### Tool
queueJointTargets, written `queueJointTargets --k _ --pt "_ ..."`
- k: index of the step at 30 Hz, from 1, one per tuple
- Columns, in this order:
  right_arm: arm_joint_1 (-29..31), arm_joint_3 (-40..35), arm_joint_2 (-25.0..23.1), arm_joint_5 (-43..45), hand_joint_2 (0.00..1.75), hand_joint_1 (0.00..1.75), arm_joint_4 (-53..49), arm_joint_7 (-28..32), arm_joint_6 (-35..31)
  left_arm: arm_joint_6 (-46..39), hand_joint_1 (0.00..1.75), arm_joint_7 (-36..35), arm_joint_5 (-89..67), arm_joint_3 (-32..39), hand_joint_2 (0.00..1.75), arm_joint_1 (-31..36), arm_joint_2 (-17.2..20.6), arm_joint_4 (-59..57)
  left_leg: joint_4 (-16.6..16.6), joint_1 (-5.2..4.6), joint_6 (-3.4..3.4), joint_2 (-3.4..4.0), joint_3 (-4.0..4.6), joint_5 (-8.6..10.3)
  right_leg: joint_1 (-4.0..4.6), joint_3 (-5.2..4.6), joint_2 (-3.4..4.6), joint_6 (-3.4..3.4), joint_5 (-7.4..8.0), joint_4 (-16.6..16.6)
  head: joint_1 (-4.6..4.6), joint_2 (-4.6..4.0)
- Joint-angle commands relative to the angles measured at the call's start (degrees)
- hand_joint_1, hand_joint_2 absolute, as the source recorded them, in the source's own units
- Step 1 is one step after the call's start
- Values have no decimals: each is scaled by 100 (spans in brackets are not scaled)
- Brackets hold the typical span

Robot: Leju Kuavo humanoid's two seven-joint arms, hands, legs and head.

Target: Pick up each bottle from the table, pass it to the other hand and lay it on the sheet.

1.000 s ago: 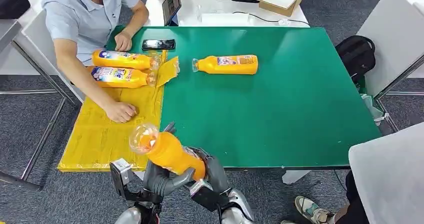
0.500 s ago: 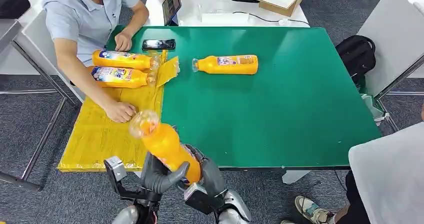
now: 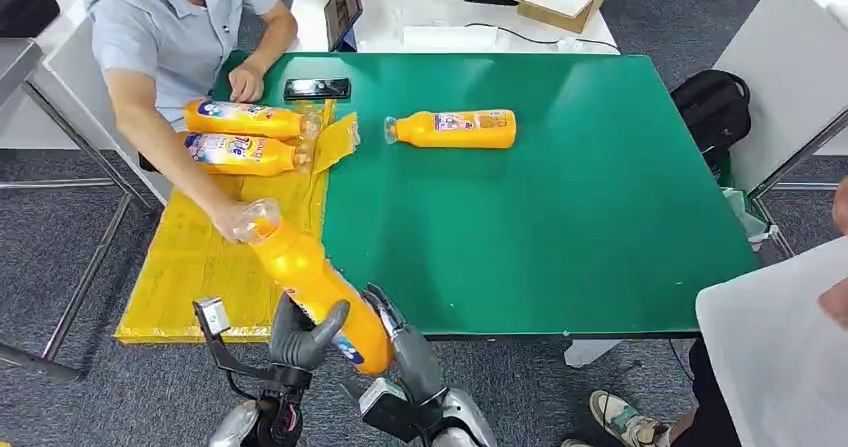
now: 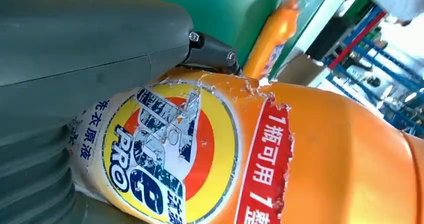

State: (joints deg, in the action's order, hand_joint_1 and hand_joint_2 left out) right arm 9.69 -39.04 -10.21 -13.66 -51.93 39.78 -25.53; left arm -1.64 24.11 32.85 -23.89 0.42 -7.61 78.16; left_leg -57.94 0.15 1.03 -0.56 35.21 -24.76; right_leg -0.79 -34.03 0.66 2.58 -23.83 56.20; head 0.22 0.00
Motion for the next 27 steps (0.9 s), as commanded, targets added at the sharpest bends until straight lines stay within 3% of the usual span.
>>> queueJointTargets --k 1,4,6,10,16,20,24,27 --pt "61 -292 191 99 0 0 68 22 -66 -1539 175 354 -1908 360 175 432 219 -813 10 -1 -3 -5 -17 1 0 18 -10 -6 -3 -7 0 0" --pt "91 -304 188 167 0 0 60 22 -48 -2680 175 600 -3224 533 175 753 373 -1335 14 0 -7 7 -27 -1 2 25 2 -10 -1 -10 2 0" --pt "117 -313 184 195 0 0 72 22 -45 -2730 175 602 -3492 700 175 897 394 -1525 12 2 -10 -2 -29 0 5 27 -11 -14 -3 -8 0 0" --pt "165 -350 168 236 0 0 81 22 -1 -3594 175 254 -5478 495 175 1249 612 -2013 8 2 -7 1 -18 2 3 17 -5 -8 -1 -3 0 0" --pt "202 -321 121 312 0 0 133 22 101 -3419 175 -124 -6205 459 175 1641 631 -2412 10 4 -9 9 -33 -1 5 32 1 -13 -3 -3 0 0" --pt "245 -304 87 347 0 0 181 22 191 -3602 175 -802 -7539 254 175 2185 661 -3219 9 2 -9 -2 -23 4 3 24 -8 -11 -1 -2 -2 0" --pt "256 -299 82 349 0 0 191 22 196 -3559 175 -802 -7562 285 175 2252 643 -3295 5 1 -5 2 -16 5 1 16 -2 -7 1 3 -2 0" --pt "307 -296 36 362 0 0 272 22 344 -3239 175 -1574 -8514 60 175 2776 676 -4144 7 6 -9 6 -36 -2 7 35 -4 -13 -4 0 0 0"
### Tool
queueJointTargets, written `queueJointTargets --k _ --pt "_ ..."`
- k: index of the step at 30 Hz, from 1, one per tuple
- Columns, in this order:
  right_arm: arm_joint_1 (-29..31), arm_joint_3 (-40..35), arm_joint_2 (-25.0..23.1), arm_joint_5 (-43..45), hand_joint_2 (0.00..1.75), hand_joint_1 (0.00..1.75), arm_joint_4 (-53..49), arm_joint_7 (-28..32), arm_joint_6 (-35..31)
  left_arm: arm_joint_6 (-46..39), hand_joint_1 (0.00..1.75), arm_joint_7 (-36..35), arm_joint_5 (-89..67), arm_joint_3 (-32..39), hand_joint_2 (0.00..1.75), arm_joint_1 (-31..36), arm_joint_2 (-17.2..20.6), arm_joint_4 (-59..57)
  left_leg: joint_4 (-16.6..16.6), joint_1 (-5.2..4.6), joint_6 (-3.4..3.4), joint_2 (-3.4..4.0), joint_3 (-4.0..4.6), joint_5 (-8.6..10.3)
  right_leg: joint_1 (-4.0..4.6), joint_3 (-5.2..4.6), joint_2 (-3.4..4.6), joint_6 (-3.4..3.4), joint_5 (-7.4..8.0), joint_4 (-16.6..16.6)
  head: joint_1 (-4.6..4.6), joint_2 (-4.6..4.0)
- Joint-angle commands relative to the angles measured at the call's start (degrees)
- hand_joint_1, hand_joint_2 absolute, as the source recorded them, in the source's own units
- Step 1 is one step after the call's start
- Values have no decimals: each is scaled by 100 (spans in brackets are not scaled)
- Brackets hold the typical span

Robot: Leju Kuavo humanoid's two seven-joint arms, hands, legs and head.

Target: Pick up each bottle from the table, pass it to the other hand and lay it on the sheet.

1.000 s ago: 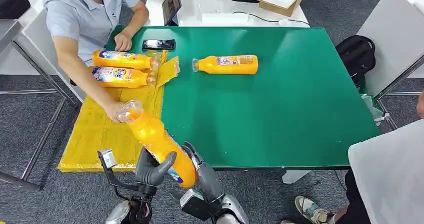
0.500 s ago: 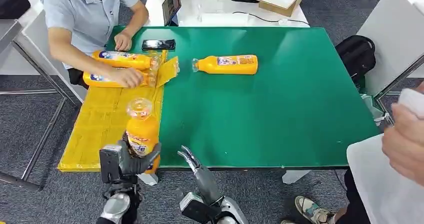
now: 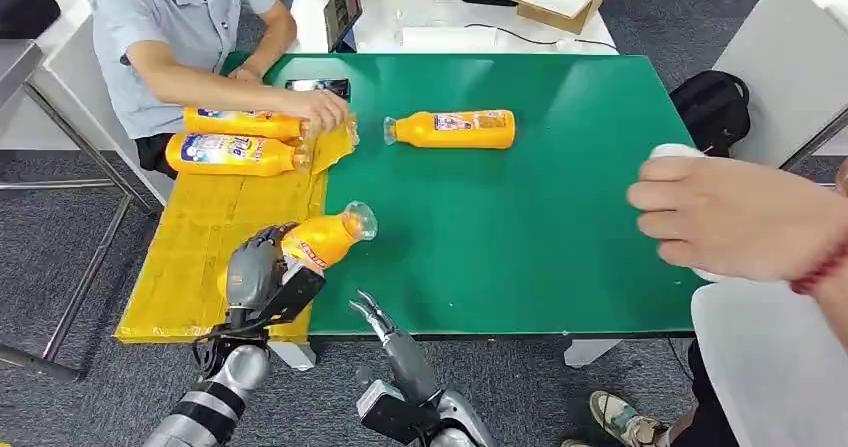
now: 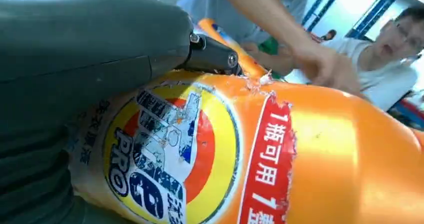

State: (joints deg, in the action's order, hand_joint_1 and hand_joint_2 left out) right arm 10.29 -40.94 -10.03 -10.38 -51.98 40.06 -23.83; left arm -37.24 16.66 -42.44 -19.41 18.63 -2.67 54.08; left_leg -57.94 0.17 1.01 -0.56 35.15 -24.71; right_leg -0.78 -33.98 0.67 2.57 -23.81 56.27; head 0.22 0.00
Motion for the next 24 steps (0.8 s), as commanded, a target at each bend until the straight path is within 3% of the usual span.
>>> queueJointTargets --k 1,3,5,6,8,11,15,16,17,18,19,21,24 --pt "269 -114 6 28 0 0 294 -6 205 498 175 -950 -1121 -420 175 1153 165 -2057 7 1 -5 -4 -20 -2 2 21 -14 -8 -6 -5 -2 0" --pt "323 -131 -29 22 0 0 315 -6 293 1170 162 -1213 -1273 -430 175 1562 111 -2729 5 3 -6 -7 -19 -2 5 23 -15 -9 -5 -4 -2 0" --pt "323 -131 -29 22 0 0 315 -6 293 1170 162 -1213 -1273 -430 175 1562 111 -2729 3 1 -3 2 -10 1 2 11 -2 -5 1 -4 0 0" --pt "323 -131 -29 22 0 0 315 -6 293 1170 154 -1213 -1273 -430 175 1562 111 -2729 5 3 -6 9 -25 -3 5 24 0 -11 -1 -5 -2 0" --pt "412 -155 -81 20 0 0 446 -6 444 1230 166 -1791 -1666 -553 175 1843 18 -3228 11 1 -7 18 -39 -3 3 38 8 -12 1 -9 -2 0" --pt "471 -203 -115 -25 0 0 517 -6 468 1346 150 -1987 -1967 -671 175 1980 -106 -3463 8 2 -8 2 -43 2 4 40 -7 -11 1 -6 -2 0" --pt "471 -203 -115 -25 0 0 517 -6 468 1346 150 -1987 -1967 -671 175 1980 -106 -3463 10 1 -14 11 -50 3 4 40 1 -12 1 -5 0 0" --pt "428 -155 -143 -11 0 0 510 -6 478 1431 148 -2287 -2285 -880 175 2028 -95 -3524 8 0 -14 11 -46 4 2 36 3 -10 1 0 0 0" --pt "394 -129 -185 -64 0 0 535 -6 475 1640 140 -2489 -2585 -1086 175 2076 -79 -3557 10 1 -15 12 -51 3 3 42 2 -12 0 -2 0 0" --pt "392 -126 -207 -83 0 0 569 -6 483 1727 89 -2510 -2585 -1075 175 2085 -90 -3562 8 1 -15 6 -51 4 3 44 -4 -10 -1 1 0 0" --pt "377 -112 -216 -94 0 0 575 -6 480 1858 12 -2517 -2641 -1122 175 2089 -126 -3570 11 3 -17 8 -58 3 6 53 -5 -14 -2 -2 0 0" --pt "343 -50 -210 -183 0 0 536 -6 534 2104 0 -1947 -2103 -609 175 1912 -289 -3371 10 2 -16 8 -58 5 5 54 -2 -13 0 -3 0 0" --pt "356 -132 -146 -195 0 0 548 -6 615 2873 0 -343 -512 470 175 1587 -506 -3178 16 -2 -14 13 -73 7 0 64 4 -10 5 -7 0 0"
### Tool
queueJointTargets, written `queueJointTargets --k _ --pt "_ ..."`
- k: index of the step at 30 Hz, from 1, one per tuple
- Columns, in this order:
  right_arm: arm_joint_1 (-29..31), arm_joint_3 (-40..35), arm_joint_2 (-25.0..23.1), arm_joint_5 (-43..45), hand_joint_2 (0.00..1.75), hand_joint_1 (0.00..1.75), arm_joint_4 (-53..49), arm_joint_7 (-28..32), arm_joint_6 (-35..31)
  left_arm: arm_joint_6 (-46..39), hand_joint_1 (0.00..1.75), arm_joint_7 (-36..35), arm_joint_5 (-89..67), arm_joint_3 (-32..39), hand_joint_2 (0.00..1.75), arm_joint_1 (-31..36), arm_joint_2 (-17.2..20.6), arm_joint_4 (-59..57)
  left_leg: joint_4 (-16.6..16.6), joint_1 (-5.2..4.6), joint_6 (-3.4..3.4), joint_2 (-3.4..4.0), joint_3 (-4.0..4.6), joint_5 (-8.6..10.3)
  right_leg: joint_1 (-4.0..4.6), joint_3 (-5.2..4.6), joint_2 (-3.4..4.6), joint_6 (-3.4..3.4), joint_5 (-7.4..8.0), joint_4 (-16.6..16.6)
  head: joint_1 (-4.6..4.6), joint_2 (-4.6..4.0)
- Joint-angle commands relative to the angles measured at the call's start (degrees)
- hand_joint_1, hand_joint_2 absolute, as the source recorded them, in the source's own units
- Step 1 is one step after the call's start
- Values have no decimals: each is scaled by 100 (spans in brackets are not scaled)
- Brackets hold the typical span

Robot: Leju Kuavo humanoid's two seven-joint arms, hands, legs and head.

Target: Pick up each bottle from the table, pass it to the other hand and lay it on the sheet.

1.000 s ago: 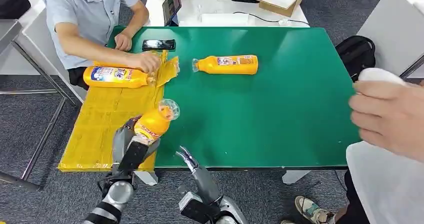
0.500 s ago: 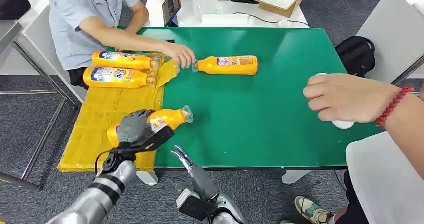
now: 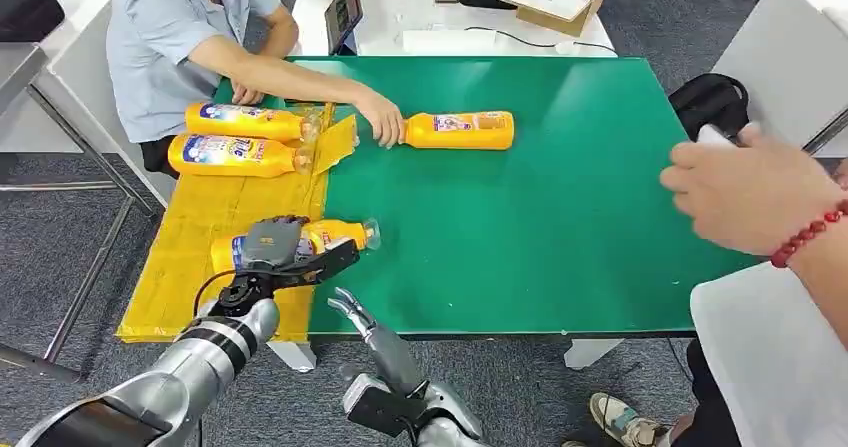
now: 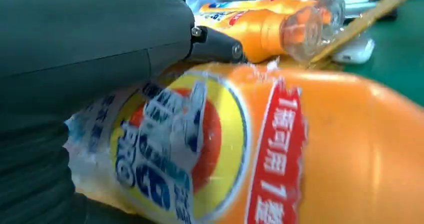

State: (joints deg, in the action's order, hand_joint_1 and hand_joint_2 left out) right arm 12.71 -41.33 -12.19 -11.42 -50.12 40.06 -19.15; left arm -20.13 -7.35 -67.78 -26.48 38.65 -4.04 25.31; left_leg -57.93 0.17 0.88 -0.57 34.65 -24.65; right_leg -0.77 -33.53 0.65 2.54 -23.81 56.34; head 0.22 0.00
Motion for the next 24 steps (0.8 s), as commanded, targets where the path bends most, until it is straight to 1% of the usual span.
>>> queueJointTargets --k 1,2,3,4,6,7,8,9,10,11,12,17,22,24 --pt "126 -107 99 -39 0 0 365 -6 133 1221 0 2316 2239 1270 175 -499 -390 -233 15 -1 -3 15 -25 1 2 23 4 -9 6 -17 -2 0" --pt "124 -114 121 -13 0 0 361 -6 130 1196 0 2512 2384 1335 175 -573 -421 -139 16 -4 -2 20 -32 0 -3 26 12 -6 5 -15 0 0" --pt "121 -146 149 33 0 0 337 -6 114 1479 0 2980 2956 1633 175 -700 -509 61 19 -3 -3 16 -34 1 0 34 5 -9 5 -21 0 0" --pt "121 -184 167 61 0 0 318 -6 99 1764 0 3243 3333 1759 175 -776 -544 190 20 -7 0 -3 -41 2 -6 42 -9 -4 -1 -19 2 0" --pt "128 -289 198 113 0 0 292 -6 52 2891 0 3992 4905 2326 175 -1137 -736 840 16 -6 1 -15 -46 -1 -4 53 -10 -3 -7 -19 0 0" --pt "130 -296 196 114 0 0 312 -6 31 3120 0 4035 5282 2515 175 -1214 -810 974 13 -1 1 -9 -43 -4 1 53 -6 -5 -5 -23 -2 0" --pt "125 -300 197 116 0 0 344 -6 -5 3433 0 3814 6125 2700 175 -1493 -933 1568 13 -7 2 -13 -40 -2 -5 50 -6 -3 -6 -17 0 0" --pt "118 -305 204 120 0 0 350 -6 -29 3461 0 3643 6596 2697 175 -1641 -984 1900 9 -9 3 -15 -36 -3 -8 46 -4 -1 -7 -11 -2 0" --pt "118 -305 204 120 0 0 350 -6 -29 3461 0 3643 6596 2697 175 -1641 -984 1900 10 -5 2 -8 -35 -6 -3 47 -3 -4 -6 -18 -2 0" --pt "103 -277 205 126 0 0 377 -6 -89 3360 0 3396 7576 2921 175 -1850 -1157 2418 5 -6 2 -12 -26 -5 -3 37 -4 -3 -5 -13 -2 0" --pt "93 -267 209 129 0 0 375 -6 -119 3234 0 3413 7772 2913 175 -1921 -1175 2613 3 -5 2 -10 -23 -6 -2 31 -4 -4 -6 -13 -2 0" --pt "93 -267 209 129 0 0 375 -6 -119 3234 0 3413 7772 2913 175 -1921 -1175 2613 1 -3 2 -8 13 -3 0 -6 -9 -1 -4 -10 0 0" --pt "93 -267 209 129 0 0 375 -6 -119 3234 0 3413 7772 2913 175 -1921 -1175 2613 3 -2 1 -1 18 -5 0 -14 -7 -2 -6 -9 0 0" --pt "68 -219 223 161 0 0 318 -6 -215 2917 0 3577 8366 2886 175 -2127 -1181 3079 3 0 0 -3 21 -6 2 -15 -9 -4 -7 -11 0 0"
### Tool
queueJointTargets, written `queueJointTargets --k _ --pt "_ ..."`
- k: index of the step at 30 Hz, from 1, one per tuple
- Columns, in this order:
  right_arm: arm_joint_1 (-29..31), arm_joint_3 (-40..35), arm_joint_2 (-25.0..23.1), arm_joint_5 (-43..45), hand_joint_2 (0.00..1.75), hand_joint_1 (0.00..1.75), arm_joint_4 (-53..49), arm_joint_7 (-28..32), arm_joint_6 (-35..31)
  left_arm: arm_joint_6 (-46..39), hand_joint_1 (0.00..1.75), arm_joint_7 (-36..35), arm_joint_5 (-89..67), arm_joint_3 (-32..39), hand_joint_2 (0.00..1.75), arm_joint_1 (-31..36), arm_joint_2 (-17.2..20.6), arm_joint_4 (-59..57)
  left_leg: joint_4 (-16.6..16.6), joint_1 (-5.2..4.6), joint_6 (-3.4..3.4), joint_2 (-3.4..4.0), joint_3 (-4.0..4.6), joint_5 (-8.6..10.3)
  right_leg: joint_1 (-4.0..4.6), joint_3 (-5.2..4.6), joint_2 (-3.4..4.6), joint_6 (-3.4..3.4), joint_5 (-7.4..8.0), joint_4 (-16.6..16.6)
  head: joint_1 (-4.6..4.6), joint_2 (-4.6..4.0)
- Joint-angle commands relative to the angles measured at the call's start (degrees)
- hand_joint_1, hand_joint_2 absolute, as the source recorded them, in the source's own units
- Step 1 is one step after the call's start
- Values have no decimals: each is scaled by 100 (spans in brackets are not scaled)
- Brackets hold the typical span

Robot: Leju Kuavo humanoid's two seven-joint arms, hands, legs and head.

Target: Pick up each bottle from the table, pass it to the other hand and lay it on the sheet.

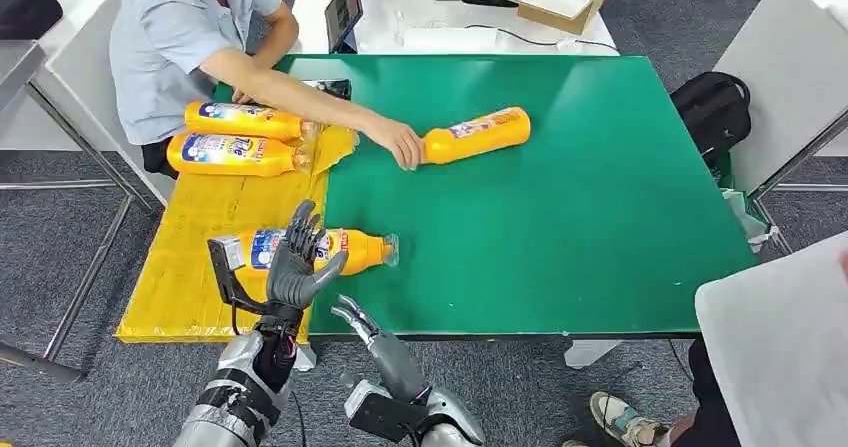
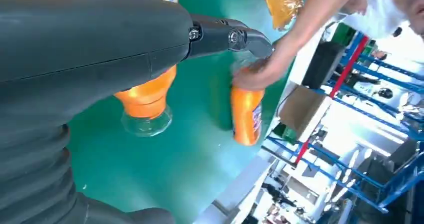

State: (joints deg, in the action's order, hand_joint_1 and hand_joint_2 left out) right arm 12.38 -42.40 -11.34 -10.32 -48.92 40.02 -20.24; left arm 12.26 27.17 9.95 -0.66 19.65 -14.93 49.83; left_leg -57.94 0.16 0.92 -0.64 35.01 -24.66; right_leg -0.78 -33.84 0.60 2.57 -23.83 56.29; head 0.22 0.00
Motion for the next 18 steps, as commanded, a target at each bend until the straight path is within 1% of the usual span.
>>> queueJointTargets --k 1,2,3,4,5,6,7,8,9,10,11,12,13,14,15,17,18 --pt "58 -109 195 6 0 0 29 -2 -302 -583 0 214 913 273 175 -430 -88 1057 3 1 -2 9 -9 -5 3 9 2 -6 -3 -6 -2 0" --pt "31 -111 237 -45 0 0 -74 -2 -467 -728 0 266 1047 266 175 -554 -89 1314 3 0 -3 13 -15 -10 2 16 3 -7 -7 -6 0 0" --pt "12 -169 372 -266 175 0 -251 -2 -864 -951 0 336 1293 236 175 -833 -79 1874 3 1 -2 18 -9 -11 3 9 9 -7 -5 -5 -2 0" --pt "45 -183 553 -558 175 0 -417 -2 -1401 -1039 0 315 1550 187 175 -1098 -53 2416 2 1 -1 22 1 -8 2 -2 13 -4 -1 -5 0 0" --pt "122 48 678 -873 175 0 -432 -2 -1797 -1236 0 276 1693 75 175 -1372 2 3002 1 2 -3 23 -12 -15 4 12 10 -8 -8 -6 -2 0" --pt "130 358 821 -1337 175 0 -576 -89 -1976 -1382 0 311 1727 17 175 -1570 50 3349 0 1 -2 23 -4 -13 2 3 11 -6 -6 -5 0 0" --pt "40 838 947 -2012 175 0 -861 -312 -1976 -1571 0 402 1622 -46 175 -1756 108 3611 1 -1 -1 18 7 -8 0 -9 8 -4 -3 -4 0 0" --pt "-47 1432 1096 -2856 175 0 -1117 -628 -1976 -1826 0 539 1342 -109 175 -1977 153 3837 -3 0 -1 21 -1 -15 2 2 9 -6 -9 -4 2 0" --pt "-57 1650 1249 -3094 175 0 -1189 -760 -1948 -1918 0 597 1198 -169 175 -2118 191 3947 1 -5 1 12 9 -9 -3 -7 2 -3 -6 -5 0 0" --pt "-82 2019 1389 -3477 175 0 -1295 -924 -1976 -2065 0 791 839 -302 175 -2283 243 4065 3 -5 2 5 16 -4 -4 -12 -1 -1 -2 -7 -2 0" --pt "-66 2373 1538 -3857 175 0 -1281 -1064 -1976 -2181 0 927 576 -456 175 -2449 281 4182 2 -6 2 9 1 -11 -4 2 0 -3 -8 -7 0 0" --pt "-62 2511 1646 -3935 175 0 -1191 -1038 -1976 -2297 0 1015 402 -582 175 -2548 296 4250 5 -11 4 4 12 -5 -8 -9 -3 -1 -4 -8 0 0" --pt "-33 2634 1762 -4088 175 0 -1047 -1089 -1976 -2501 0 1171 85 -766 175 -2632 351 4306 3 -10 4 1 -1 -12 -7 8 -10 -2 -11 -11 0 0" --pt "-52 2691 1860 -4150 175 0 -953 -1156 -1942 -2839 0 1283 -374 -936 175 -2695 402 4412 4 -10 5 -10 13 -4 -7 -4 -16 0 -5 -13 0 0" --pt "-90 2733 1925 -4119 175 0 -943 -1142 -1927 -3011 0 1283 -538 -1066 175 -2772 397 4530 2 -10 5 -19 4 -7 -6 9 -26 -1 -10 -16 0 0" --pt "-159 2732 1915 -4109 175 0 -1002 -1057 -1926 -3514 0 1283 -930 -1316 175 -2795 510 4650 0 -8 6 -36 -12 -16 -4 33 -37 -4 -19 -21 -4 0" --pt "-194 2716 1888 -4160 175 0 -1060 -1099 -1964 -3684 0 1283 -1096 -1398 175 -2763 563 4505 0 -8 5 -29 15 -8 -5 2 -21 -2 -8 -18 0 0"
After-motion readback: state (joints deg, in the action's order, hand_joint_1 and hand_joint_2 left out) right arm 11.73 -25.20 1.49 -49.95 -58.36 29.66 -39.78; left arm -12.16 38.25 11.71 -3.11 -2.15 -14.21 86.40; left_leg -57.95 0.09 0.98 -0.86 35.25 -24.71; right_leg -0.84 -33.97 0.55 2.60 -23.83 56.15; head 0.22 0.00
